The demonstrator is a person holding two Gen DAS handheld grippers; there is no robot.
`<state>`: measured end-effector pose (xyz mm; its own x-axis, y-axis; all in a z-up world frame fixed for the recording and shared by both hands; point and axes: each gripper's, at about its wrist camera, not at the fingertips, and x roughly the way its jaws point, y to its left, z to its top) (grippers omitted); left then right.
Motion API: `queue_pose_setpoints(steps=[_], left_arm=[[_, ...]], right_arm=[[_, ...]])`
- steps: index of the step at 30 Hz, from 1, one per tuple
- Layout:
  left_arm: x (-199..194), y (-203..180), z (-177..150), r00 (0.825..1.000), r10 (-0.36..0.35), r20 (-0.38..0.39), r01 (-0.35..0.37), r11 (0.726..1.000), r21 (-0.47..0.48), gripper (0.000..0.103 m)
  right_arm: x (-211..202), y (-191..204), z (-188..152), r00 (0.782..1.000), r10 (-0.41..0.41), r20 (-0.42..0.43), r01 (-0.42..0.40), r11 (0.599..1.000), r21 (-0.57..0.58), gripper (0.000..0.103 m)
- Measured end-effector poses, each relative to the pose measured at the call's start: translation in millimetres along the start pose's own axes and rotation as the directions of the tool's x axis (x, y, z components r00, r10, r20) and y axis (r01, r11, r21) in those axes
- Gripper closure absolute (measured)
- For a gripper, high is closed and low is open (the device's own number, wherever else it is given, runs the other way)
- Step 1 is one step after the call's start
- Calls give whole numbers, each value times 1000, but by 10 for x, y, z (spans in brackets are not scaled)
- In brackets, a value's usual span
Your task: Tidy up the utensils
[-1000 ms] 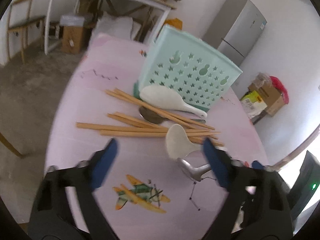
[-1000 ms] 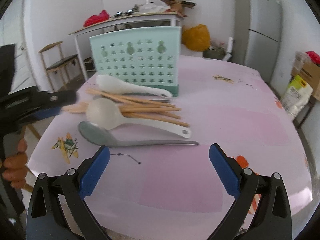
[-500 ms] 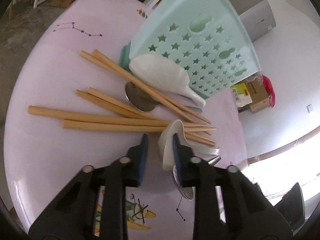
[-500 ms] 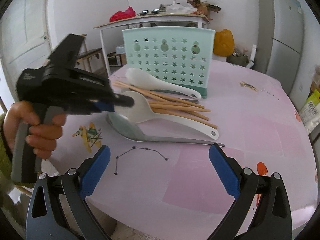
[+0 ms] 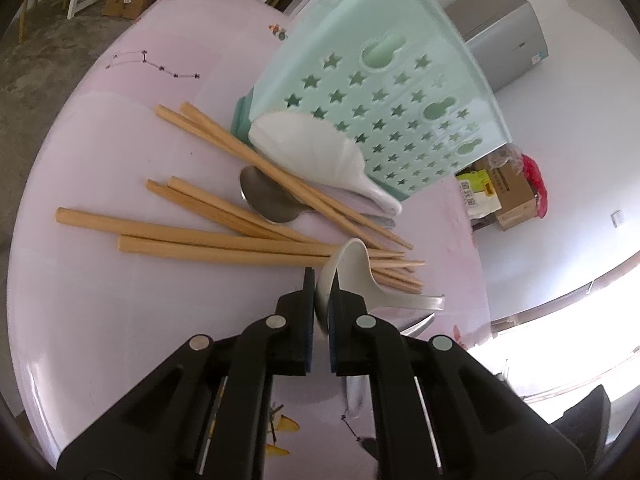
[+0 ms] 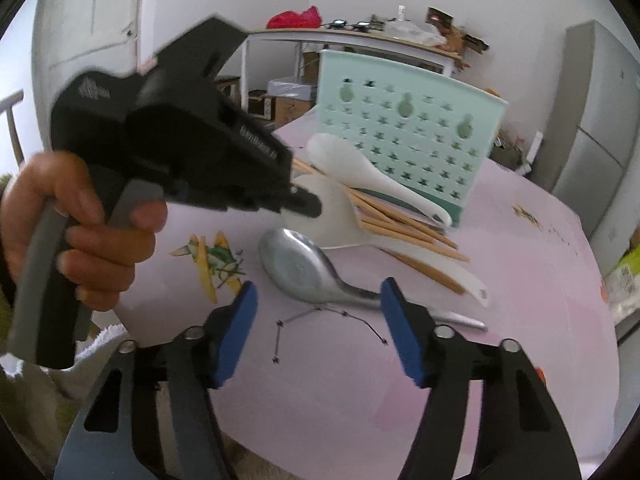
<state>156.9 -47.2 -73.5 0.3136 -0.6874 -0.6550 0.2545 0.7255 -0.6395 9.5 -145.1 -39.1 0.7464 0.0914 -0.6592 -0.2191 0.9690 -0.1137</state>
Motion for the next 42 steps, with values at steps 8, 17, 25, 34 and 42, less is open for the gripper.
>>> queue_pose_setpoints(steps=[8, 17, 25, 34, 42], left_arm=[[-366, -68, 68, 994, -56, 95, 56, 998, 10, 99], [-978, 68, 56, 977, -62, 204, 64, 998, -5, 99], [-1500, 108, 36, 946, -37, 323, 38, 999, 2, 99], [-2045, -273, 240, 849, 22, 528, -126, 979, 162, 99], [-2102, -979, 560, 703, 145, 696, -497, 801, 334, 99]], right_arm=[[101, 296, 46, 999, -31, -10, 30, 991, -130, 53], [240, 504, 63, 994, -107, -25, 100, 977, -187, 68], [308, 654, 89, 985, -172, -19, 162, 957, -242, 90], [106, 489, 268, 988, -151, 27, 153, 977, -150, 96], [-317, -22, 547, 992, -83, 100, 76, 994, 74, 98]])
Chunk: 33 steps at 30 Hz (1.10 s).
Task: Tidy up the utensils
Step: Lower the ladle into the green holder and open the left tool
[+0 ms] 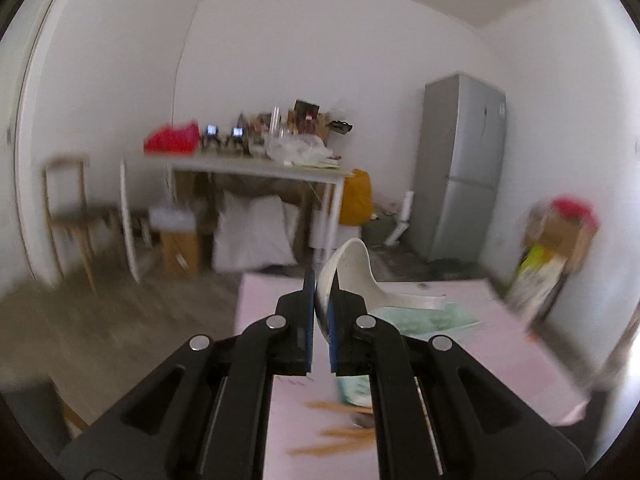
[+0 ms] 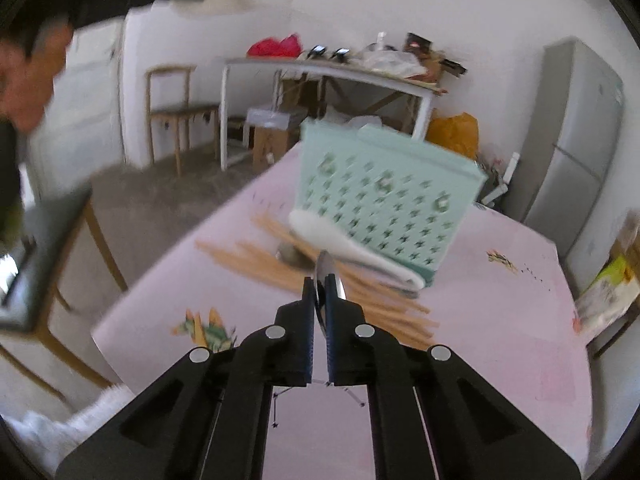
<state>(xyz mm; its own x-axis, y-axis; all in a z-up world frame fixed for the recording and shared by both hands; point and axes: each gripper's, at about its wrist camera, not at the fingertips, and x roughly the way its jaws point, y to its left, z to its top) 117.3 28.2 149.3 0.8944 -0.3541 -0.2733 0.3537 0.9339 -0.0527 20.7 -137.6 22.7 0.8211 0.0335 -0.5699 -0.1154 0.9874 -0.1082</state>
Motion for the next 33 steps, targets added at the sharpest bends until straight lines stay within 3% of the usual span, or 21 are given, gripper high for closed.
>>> queue_pose_setpoints(steps=[3, 7, 12, 15, 18, 23, 25, 31, 33], left_arm=[[158, -163, 66, 997, 72, -8, -70, 989, 134, 99], [433, -400, 59, 991, 128, -33, -113, 950, 292, 99], [747, -707, -46, 979, 190, -69, -137, 875, 464, 99], [916, -827, -128, 972, 201, -124, -111, 852, 512, 99], [1027, -877, -135, 969, 176, -172, -70, 867, 493, 98], [1148, -835, -124, 967, 86, -241, 5, 935, 353, 91], [1135, -764, -101, 969, 53, -242, 19, 958, 287, 74], [937, -525, -94, 981, 6, -192, 17, 993, 118, 51], [853, -416, -103, 983, -13, -186, 23, 998, 55, 47]], right_arm=[[-118, -265, 112, 999, 29, 40, -33, 995, 97, 99], [-178, -499, 172, 996, 52, 69, -63, 984, 167, 99], [-165, -689, 154, 994, 77, 84, -94, 969, 227, 99], [-177, -757, 141, 991, 86, 98, -108, 962, 252, 99], [-184, -813, 126, 989, 93, 110, -120, 955, 271, 99], [-246, -972, 101, 988, 94, 124, -128, 946, 298, 99], [-271, -1044, 88, 988, 94, 124, -128, 941, 314, 99], [-348, -1282, 135, 982, 115, 149, -163, 916, 368, 99], [-400, -1350, 187, 977, 125, 172, -183, 908, 378, 99]])
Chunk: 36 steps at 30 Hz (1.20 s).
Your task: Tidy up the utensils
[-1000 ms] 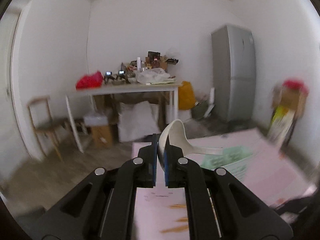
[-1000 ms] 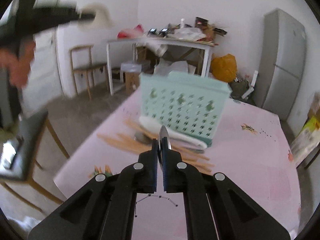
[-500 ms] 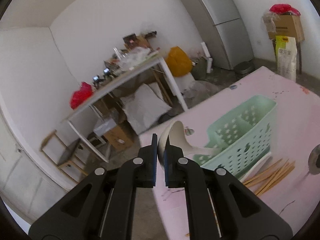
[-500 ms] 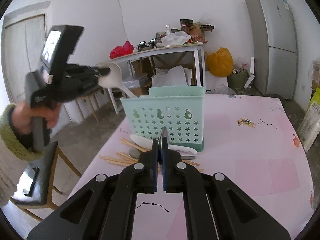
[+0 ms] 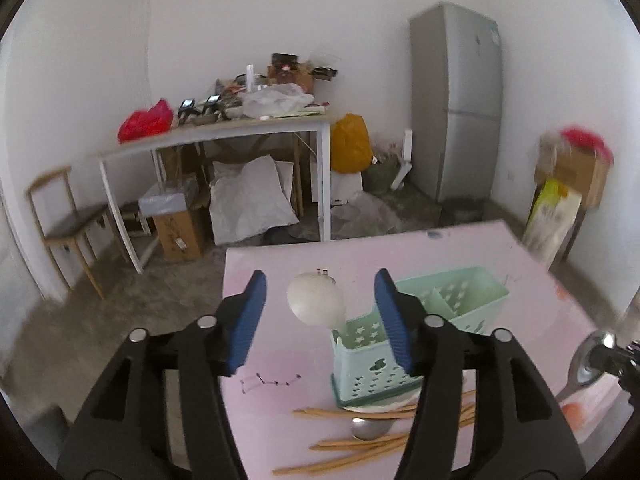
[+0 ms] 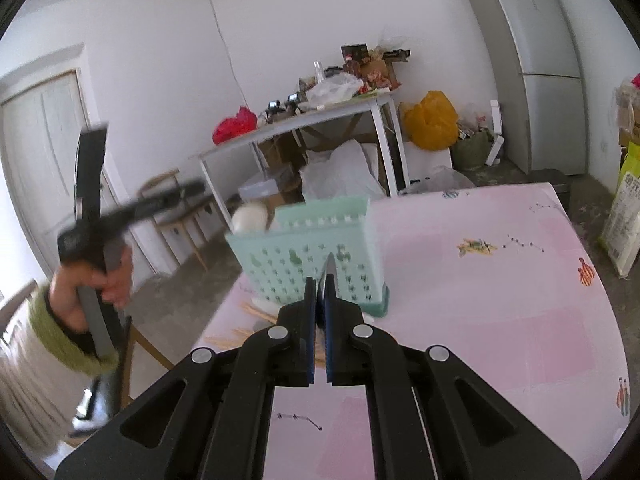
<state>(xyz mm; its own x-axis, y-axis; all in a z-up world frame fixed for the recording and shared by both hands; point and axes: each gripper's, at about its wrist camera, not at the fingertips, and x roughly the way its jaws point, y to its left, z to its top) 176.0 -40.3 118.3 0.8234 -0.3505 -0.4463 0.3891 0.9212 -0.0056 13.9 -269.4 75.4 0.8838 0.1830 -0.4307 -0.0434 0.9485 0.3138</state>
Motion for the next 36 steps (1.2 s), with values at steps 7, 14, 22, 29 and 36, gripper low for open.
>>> queue_pose_setpoints(steps=[7, 14, 22, 29, 36], left_arm=[[-232, 303, -435, 999, -47, -10, 45, 981, -189, 31], [-185, 378, -1054, 989, -80, -125, 42, 958, -283, 22], [-126, 364, -1469, 973, -93, -211, 24, 951, -308, 17], [-63, 391, -1616, 957, -133, -257, 45, 946, -320, 14], [1, 263, -1656, 936, -129, -326, 59, 975, -215, 13]], right_arm=[[-215, -26, 623, 980, 163, 112, -167, 986, 29, 99], [-199, 80, 1299, 925, 322, 202, -331, 944, 9, 99], [196, 225, 1620, 916, 342, 211, -343, 939, -31, 99], [917, 140, 1383, 957, 277, 82, -277, 961, -13, 99], [1316, 65, 1039, 986, 159, -55, -162, 986, -38, 96]])
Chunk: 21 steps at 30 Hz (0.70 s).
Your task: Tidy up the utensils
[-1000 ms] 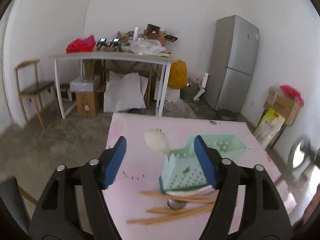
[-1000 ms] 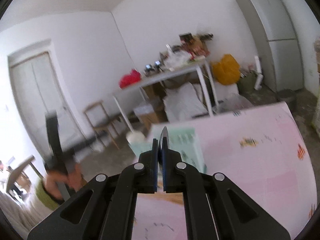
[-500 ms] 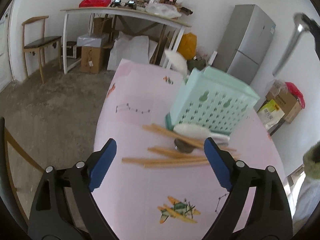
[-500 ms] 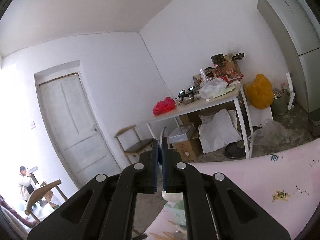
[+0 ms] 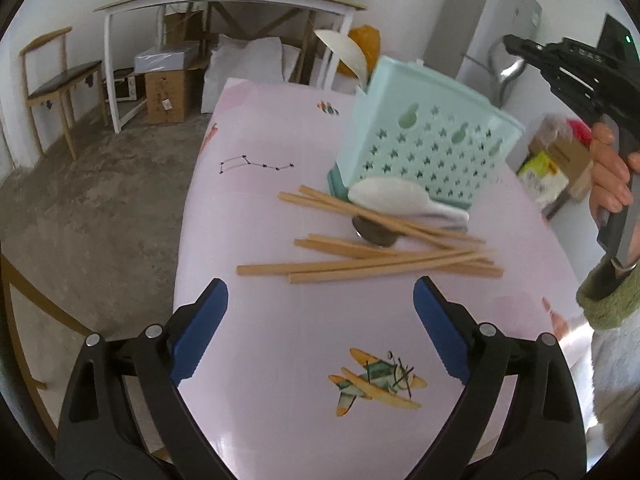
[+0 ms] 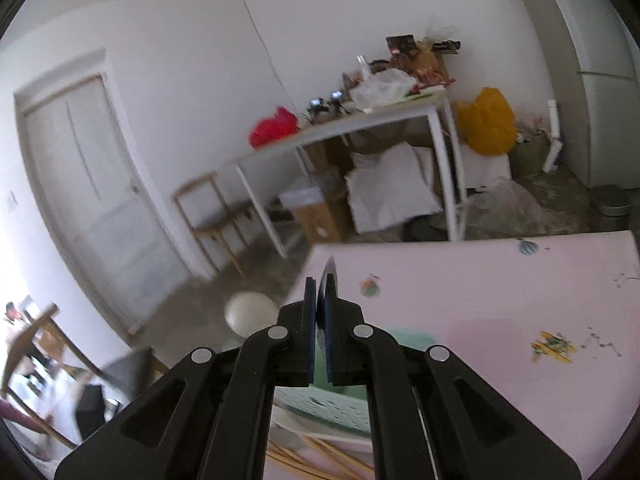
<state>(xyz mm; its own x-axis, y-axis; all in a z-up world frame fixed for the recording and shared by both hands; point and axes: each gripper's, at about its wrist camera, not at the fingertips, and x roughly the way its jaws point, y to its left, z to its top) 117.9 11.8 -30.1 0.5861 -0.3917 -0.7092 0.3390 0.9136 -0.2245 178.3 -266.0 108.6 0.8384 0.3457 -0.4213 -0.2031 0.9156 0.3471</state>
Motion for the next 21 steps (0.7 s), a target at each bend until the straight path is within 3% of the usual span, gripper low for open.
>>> queue_pose_setpoints(steps=[3, 5, 6, 14, 17, 21], left_arm=[[-9, -35, 6, 1000, 15, 8, -15, 1000, 22, 10], [-32, -42, 8, 1000, 18, 20, -18, 1000, 20, 9], [-42, -46, 13, 1000, 14, 25, -15, 1000, 17, 8], [-159, -11, 30, 997, -22, 75, 26, 999, -44, 8], [-227, -15, 43, 993, -43, 114, 47, 998, -40, 8], [-215, -9, 70, 990, -45, 131, 49, 998, -27, 8]], right_arm=[[-59, 53, 18, 999, -35, 10, 35, 999, -29, 92], [-147, 70, 39, 998, -51, 39, 53, 998, -35, 74], [-216, 79, 54, 996, -60, 61, 63, 997, -38, 71], [-787, 48, 28, 982, -77, 171, 78, 997, 0, 64], [-900, 35, -106, 984, -85, 158, 82, 996, 26, 63], [-807, 7, -428, 995, -76, 58, 72, 995, 72, 63]])
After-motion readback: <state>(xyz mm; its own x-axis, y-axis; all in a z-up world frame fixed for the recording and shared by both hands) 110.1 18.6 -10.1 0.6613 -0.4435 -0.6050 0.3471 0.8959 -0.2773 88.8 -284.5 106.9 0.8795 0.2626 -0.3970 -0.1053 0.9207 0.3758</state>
